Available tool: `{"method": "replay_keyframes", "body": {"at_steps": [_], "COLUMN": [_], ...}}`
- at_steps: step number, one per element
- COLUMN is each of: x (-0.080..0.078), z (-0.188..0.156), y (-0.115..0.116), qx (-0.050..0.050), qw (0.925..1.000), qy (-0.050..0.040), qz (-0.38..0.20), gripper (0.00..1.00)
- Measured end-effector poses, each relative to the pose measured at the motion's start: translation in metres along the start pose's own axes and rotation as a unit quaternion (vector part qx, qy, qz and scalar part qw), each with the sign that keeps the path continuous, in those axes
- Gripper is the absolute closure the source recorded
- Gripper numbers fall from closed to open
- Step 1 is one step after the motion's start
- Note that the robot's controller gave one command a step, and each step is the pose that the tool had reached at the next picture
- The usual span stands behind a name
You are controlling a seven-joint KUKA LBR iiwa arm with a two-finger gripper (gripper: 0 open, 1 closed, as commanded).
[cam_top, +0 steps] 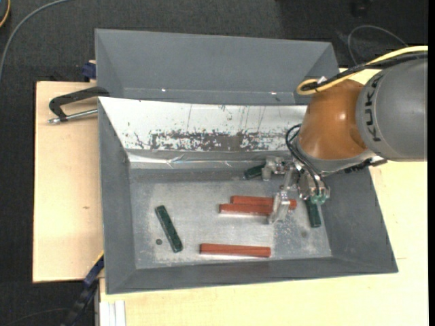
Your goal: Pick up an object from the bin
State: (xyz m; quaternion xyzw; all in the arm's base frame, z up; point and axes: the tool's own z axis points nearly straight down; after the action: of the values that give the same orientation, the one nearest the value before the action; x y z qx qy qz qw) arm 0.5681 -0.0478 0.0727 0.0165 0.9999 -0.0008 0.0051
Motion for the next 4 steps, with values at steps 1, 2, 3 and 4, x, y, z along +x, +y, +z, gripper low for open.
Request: {"method": "replay_keyframes", "body": {"at_steps": [1, 2, 3, 4], "x": [0.003, 0.004, 0.004, -0.015], "z": [-0.046, -0.045, -0.045, 0.003], "y": [-0.022, -0.021, -0.021, -0.035], "qx": [0.000, -0.002, -0.002, -0.002], "qw": [0.9874, 0.9874, 0.9874, 0.9485], "qy": [0.0002, 0.0016, 0.0017, 0.0024], "qz": [-0.159, -0.158, -0.158, -0.317], "gripper": [0.00, 1.00, 0.00, 0.00]}}
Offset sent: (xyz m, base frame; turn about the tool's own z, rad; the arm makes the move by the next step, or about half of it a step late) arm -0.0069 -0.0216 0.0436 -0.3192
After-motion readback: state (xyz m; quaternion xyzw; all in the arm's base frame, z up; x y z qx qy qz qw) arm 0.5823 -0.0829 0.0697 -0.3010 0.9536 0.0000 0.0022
